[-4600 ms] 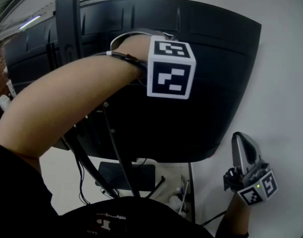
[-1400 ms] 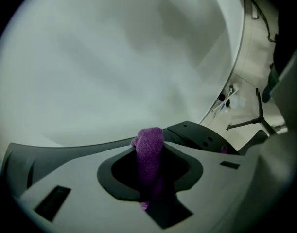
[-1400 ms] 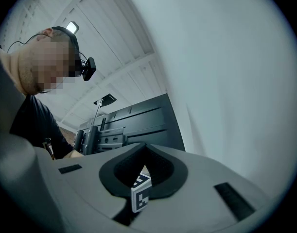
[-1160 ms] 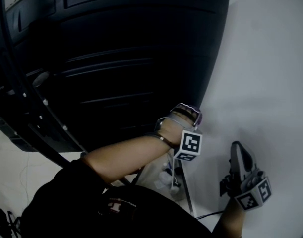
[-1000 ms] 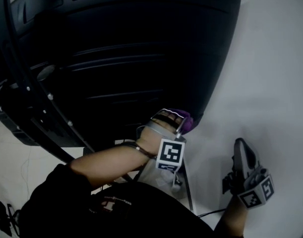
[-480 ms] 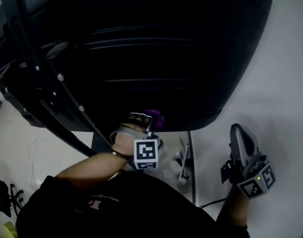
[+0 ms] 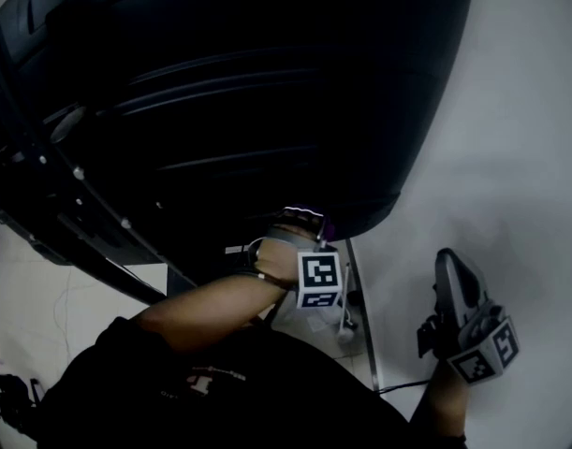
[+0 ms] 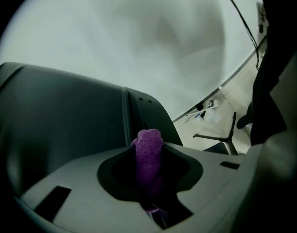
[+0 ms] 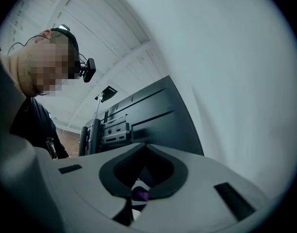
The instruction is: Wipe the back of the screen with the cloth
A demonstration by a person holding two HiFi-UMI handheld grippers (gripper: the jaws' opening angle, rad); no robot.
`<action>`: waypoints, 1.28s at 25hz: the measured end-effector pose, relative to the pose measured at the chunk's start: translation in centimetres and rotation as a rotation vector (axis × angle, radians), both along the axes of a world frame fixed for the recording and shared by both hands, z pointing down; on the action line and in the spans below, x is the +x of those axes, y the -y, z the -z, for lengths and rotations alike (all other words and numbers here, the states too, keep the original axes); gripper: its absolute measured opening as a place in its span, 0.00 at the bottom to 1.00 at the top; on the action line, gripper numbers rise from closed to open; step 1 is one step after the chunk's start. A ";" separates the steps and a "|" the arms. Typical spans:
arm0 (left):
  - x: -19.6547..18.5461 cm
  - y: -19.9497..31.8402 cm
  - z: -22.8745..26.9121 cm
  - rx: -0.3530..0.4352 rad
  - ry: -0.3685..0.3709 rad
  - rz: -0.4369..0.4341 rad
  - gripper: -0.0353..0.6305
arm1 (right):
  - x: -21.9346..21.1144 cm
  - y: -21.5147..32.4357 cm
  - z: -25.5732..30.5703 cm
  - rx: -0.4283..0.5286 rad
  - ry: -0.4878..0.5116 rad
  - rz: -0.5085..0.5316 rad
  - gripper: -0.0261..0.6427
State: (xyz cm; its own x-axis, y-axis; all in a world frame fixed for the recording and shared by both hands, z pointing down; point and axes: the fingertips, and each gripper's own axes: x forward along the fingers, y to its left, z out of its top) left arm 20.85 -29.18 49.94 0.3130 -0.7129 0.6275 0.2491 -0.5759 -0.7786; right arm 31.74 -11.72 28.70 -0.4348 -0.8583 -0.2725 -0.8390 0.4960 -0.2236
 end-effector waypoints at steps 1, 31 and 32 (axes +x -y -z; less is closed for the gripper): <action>1.5 0.0 -0.1 0.002 0.010 -0.016 0.21 | 0.7 -0.7 -0.2 -0.005 0.004 -0.023 0.05; -13.3 -16.5 12.0 -0.745 -0.874 -0.177 0.22 | -14.1 2.5 -1.0 -0.068 -0.133 0.212 0.05; -16.1 -16.1 12.6 -0.726 -0.906 -0.146 0.22 | -16.2 3.3 -1.1 -0.062 -0.145 0.256 0.05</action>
